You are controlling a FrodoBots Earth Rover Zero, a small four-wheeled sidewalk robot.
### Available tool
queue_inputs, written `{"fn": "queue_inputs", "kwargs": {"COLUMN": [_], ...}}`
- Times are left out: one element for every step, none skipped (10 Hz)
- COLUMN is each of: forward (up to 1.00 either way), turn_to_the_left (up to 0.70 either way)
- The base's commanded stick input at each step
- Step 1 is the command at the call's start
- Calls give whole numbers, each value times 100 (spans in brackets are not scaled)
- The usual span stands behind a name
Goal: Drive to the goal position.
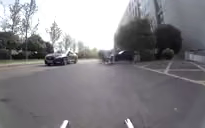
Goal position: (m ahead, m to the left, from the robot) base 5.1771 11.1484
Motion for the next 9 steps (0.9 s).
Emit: {"fn": "queue_inputs", "kwargs": {"forward": [45, 29, 0, 0, 0, 0, 0, 0, 0], "turn_to_the_left": [-10, -1, 0, 0, 0, 28, 44, 45, 45]}}
